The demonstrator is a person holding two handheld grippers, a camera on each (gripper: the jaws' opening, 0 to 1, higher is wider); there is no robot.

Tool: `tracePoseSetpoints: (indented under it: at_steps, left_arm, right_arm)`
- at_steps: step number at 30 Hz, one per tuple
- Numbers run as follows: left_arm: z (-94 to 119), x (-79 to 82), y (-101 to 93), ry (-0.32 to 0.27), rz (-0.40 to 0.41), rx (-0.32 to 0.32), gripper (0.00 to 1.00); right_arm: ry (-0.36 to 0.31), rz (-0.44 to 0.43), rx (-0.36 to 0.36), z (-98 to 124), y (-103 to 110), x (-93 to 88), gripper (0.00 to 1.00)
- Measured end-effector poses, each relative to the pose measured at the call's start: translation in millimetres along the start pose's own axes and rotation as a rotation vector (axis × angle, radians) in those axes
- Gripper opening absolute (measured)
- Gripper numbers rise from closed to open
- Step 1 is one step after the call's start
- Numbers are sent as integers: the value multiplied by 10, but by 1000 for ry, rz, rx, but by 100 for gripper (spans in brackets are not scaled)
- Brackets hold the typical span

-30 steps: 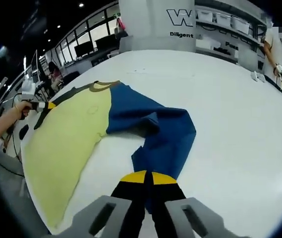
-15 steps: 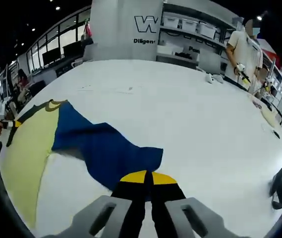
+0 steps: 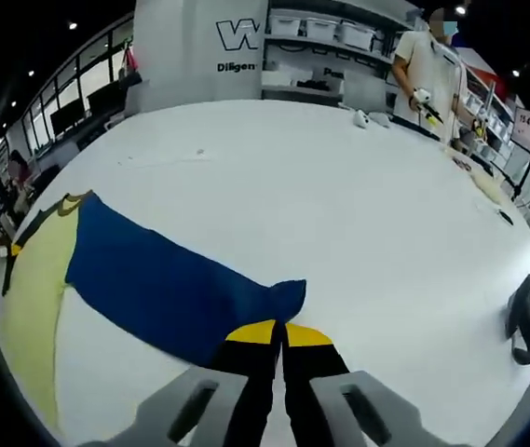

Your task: Fold the garment on the visible template until the final outline fits inside the template.

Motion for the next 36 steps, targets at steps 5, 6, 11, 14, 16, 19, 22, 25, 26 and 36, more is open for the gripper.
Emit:
tracePoseSetpoints:
  at_steps: [5, 6, 11, 14, 16, 19, 22, 25, 26, 36]
  left_arm:
    - [1, -3, 4, 1, 0, -10, 5]
    - [0, -3, 6, 1, -1, -11, 5]
    - [-7, -3, 16, 1, 2, -21, 5]
    - [-8, -3, 17, 2, 4, -20, 5]
    - [-8, 0, 14, 4, -2, -19, 5]
    - [-9, 1, 14, 6, -5, -20, 5]
    - [3, -14, 14, 1, -7, -35, 5]
    - [24, -48, 19, 1, 30, -58, 8]
    - [31, -52, 16, -1, 19, -62, 10]
    - [187, 9, -34, -43, -92, -96, 31]
  right_arm:
    - [19, -14, 1, -74, -36, -43, 0]
    - [27, -19, 1, -92, -49, -43, 0]
    - [50, -43, -8, -121, -82, -16, 0]
    - [76, -56, -22, -101, -70, -1, 0]
    - [77, -51, -25, -107, -85, 36, 0]
    - [80, -39, -29, -66, -53, 65, 0]
    - [98, -34, -28, -52, -36, 53, 0]
    - [127, -44, -37, -35, -19, -13, 0]
    - [136, -49, -40, -28, -14, -33, 0]
    - [173, -84, -42, -73, -74, 48, 0]
Point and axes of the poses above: the point that each gripper's makers call its tool centre point, and the gripper's own axes: z roughly backward along the fingers, y roughly to its left, x roughly out of its top, the point moved 5 cm from there along z, roughly backward along the fingers, and after that the axes turned 1 degree about -x, right-handed, at the moved point
